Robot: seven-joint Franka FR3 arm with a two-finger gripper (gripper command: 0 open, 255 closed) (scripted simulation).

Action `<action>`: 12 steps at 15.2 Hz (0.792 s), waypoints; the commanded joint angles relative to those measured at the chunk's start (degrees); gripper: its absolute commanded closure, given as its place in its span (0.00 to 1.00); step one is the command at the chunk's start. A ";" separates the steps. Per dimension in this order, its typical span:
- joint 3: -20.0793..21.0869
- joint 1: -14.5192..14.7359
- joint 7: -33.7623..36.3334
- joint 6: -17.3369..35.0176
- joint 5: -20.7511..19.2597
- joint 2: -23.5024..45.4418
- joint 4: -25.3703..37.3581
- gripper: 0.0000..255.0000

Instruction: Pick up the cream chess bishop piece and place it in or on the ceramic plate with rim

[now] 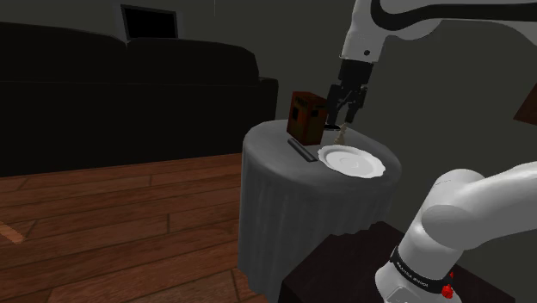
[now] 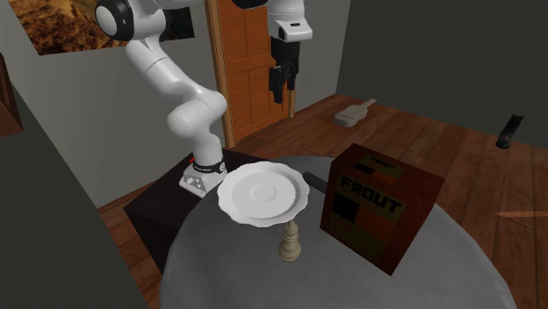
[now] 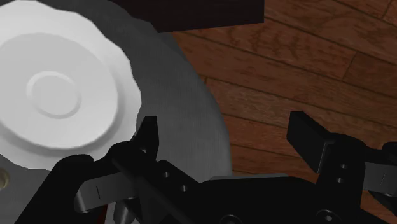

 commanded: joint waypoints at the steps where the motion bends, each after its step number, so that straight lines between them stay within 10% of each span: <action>1: 0.00 0.00 0.00 0.00 0.00 0.00 0.00 0.00; 12: -10.17 -4.16 -12.05 3.49 -7.51 17.86 8.20 0.00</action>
